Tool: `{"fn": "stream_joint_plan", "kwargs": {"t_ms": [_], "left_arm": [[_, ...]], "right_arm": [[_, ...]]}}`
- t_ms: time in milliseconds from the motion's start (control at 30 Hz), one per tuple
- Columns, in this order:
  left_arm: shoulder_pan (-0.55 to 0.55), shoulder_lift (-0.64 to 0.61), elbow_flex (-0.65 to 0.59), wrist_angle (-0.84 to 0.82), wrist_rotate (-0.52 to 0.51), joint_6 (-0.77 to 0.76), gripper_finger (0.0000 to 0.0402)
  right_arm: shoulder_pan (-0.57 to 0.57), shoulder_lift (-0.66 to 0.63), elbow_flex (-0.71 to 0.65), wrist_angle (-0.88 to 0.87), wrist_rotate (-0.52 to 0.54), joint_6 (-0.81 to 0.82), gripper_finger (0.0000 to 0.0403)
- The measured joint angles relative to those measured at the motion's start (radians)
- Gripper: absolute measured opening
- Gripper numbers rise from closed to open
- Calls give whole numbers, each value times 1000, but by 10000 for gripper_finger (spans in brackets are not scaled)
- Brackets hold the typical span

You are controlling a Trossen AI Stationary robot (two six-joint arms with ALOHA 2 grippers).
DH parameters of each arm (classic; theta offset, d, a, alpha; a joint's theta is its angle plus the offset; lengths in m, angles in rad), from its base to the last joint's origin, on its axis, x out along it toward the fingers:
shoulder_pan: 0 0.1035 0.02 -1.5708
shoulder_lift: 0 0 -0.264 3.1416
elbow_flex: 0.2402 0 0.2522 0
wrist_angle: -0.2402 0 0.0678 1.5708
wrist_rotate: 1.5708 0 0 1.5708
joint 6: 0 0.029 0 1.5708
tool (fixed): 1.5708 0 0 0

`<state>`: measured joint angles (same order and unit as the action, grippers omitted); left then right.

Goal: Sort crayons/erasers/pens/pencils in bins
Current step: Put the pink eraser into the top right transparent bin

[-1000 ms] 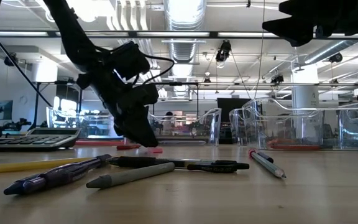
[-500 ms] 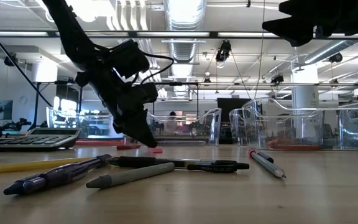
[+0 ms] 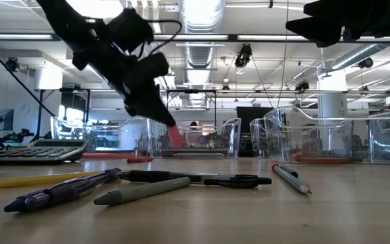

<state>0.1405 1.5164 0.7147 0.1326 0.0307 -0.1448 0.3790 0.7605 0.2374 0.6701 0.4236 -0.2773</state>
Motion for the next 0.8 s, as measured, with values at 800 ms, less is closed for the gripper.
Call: {"fn": "stream_joint_plan", "kwargs": {"t_ms": [800], "left_arm": [[-138, -152, 50, 293, -157, 133, 0]], "right_arm": [[-10, 10, 0, 19, 244, 294, 384]]}}
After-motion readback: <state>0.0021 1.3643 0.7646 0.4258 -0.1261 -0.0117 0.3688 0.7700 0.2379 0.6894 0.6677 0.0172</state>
